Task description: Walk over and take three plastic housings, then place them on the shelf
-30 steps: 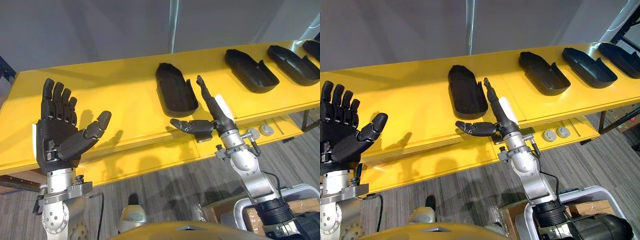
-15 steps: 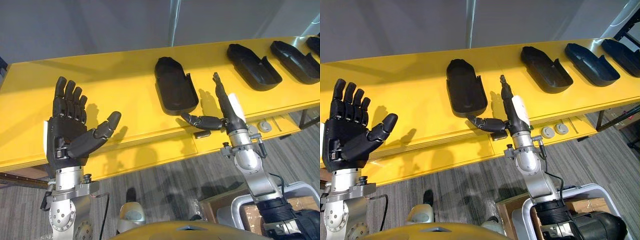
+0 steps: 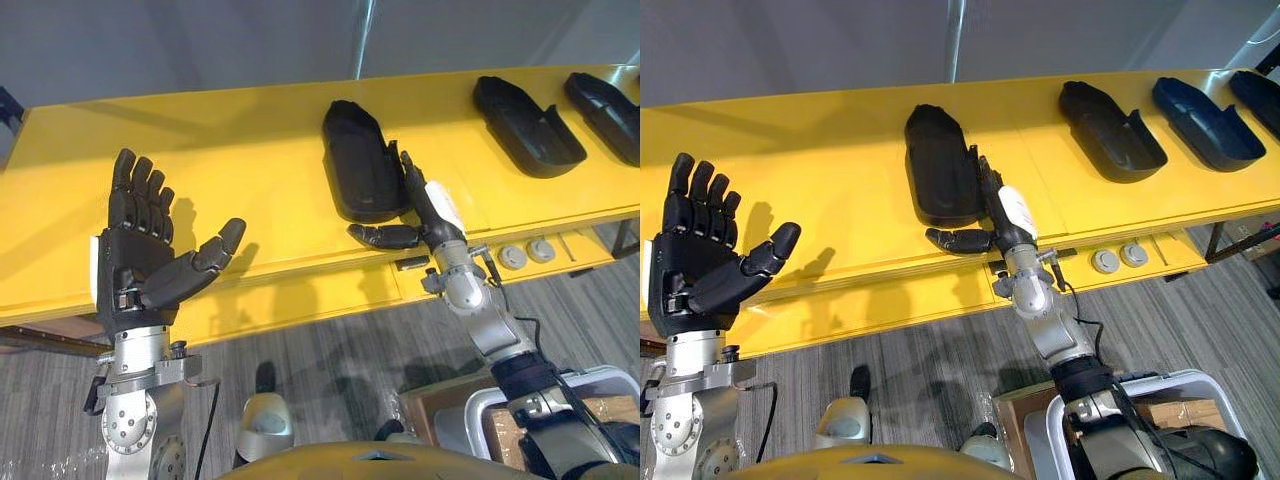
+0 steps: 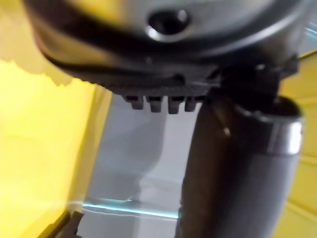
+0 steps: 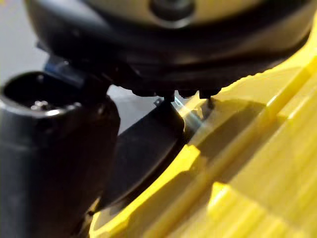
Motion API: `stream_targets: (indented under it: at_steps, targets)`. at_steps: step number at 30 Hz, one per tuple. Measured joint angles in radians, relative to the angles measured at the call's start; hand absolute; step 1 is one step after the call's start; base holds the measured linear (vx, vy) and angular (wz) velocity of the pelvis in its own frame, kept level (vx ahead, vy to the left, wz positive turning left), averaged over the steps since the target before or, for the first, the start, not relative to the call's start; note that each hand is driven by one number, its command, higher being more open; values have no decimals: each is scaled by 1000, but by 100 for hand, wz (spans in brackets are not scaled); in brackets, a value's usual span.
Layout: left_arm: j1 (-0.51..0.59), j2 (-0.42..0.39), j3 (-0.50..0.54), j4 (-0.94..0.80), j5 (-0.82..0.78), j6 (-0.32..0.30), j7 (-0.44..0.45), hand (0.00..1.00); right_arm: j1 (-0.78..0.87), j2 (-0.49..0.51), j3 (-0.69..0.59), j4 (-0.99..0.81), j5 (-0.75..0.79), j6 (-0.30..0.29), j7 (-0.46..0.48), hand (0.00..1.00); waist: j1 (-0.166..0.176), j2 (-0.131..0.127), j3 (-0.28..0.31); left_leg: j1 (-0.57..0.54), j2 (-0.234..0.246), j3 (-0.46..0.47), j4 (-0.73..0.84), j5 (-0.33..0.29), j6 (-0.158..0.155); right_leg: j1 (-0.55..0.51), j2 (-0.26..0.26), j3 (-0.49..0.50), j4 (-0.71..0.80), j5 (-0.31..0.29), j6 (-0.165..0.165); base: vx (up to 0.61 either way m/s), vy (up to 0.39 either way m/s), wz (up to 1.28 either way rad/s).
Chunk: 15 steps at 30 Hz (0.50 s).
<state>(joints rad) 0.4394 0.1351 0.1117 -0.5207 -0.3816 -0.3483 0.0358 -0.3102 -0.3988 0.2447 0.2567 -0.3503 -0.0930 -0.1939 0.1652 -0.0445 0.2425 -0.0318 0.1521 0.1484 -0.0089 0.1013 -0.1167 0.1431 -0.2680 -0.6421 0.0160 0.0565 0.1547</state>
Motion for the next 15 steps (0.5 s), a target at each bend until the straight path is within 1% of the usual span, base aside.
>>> stream_targets:
  at_steps: [2,5,10,15]
  targets:
    - [-3,0,-2,14,0,2,5,100,-30,0,12,27,0,3,-11,100,0,0,1,-2,-1,-7,0,1,0,1,0,-3,0,0,0,-21,-6,6]
    - [-6,0,-29,17,0,2,6,100,-78,0,20,76,0,23,-29,100,1,1,3,-7,-2,-11,0,6,0,0,0,-11,1,0,0,-33,-8,7]
    - [-14,0,-45,17,0,4,8,100,-109,0,26,109,0,52,-76,100,18,14,14,-6,-2,-16,0,10,1,0,0,-14,2,0,0,-41,-12,2]
    - [-17,0,-63,18,0,5,9,100,-166,4,33,174,-6,68,-122,100,21,20,27,-6,-2,-20,-14,26,2,-2,1,-21,2,1,1,-45,-11,4]
